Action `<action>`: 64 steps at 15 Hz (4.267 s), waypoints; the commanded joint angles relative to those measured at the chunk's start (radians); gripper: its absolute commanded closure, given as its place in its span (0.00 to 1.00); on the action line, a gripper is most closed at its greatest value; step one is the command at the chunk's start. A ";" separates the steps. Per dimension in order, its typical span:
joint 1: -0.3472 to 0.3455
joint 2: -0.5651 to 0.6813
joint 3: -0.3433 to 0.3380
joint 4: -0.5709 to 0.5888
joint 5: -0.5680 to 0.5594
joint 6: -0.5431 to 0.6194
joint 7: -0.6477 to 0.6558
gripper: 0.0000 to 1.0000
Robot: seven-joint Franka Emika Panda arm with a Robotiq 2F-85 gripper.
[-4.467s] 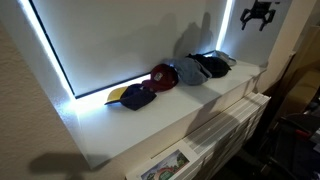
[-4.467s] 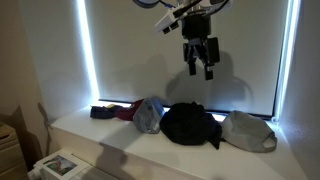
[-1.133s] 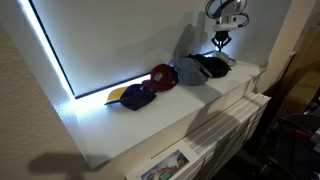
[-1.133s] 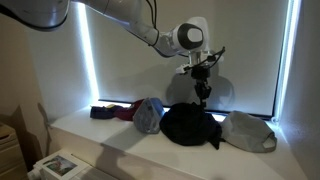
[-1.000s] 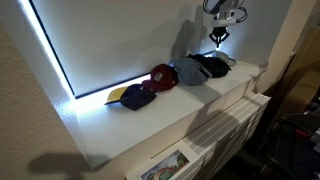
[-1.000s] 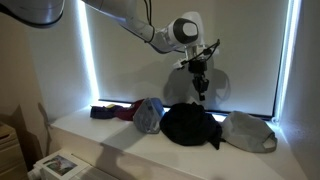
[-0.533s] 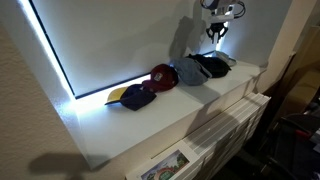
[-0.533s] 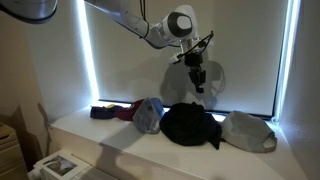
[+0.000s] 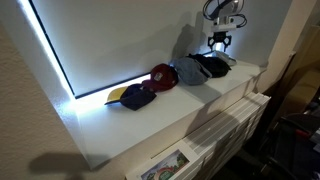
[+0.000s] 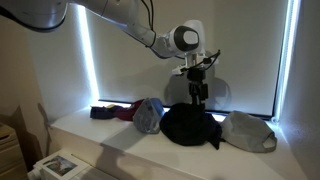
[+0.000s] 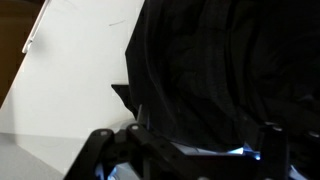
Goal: Move the black cloth on the window sill to the right
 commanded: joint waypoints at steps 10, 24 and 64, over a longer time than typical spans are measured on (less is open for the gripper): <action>-0.020 0.046 0.000 0.002 0.004 -0.025 -0.003 0.00; -0.078 0.206 0.037 0.170 -0.001 -0.293 0.012 0.00; 0.050 -0.235 0.051 0.104 -0.112 -0.411 -0.503 1.00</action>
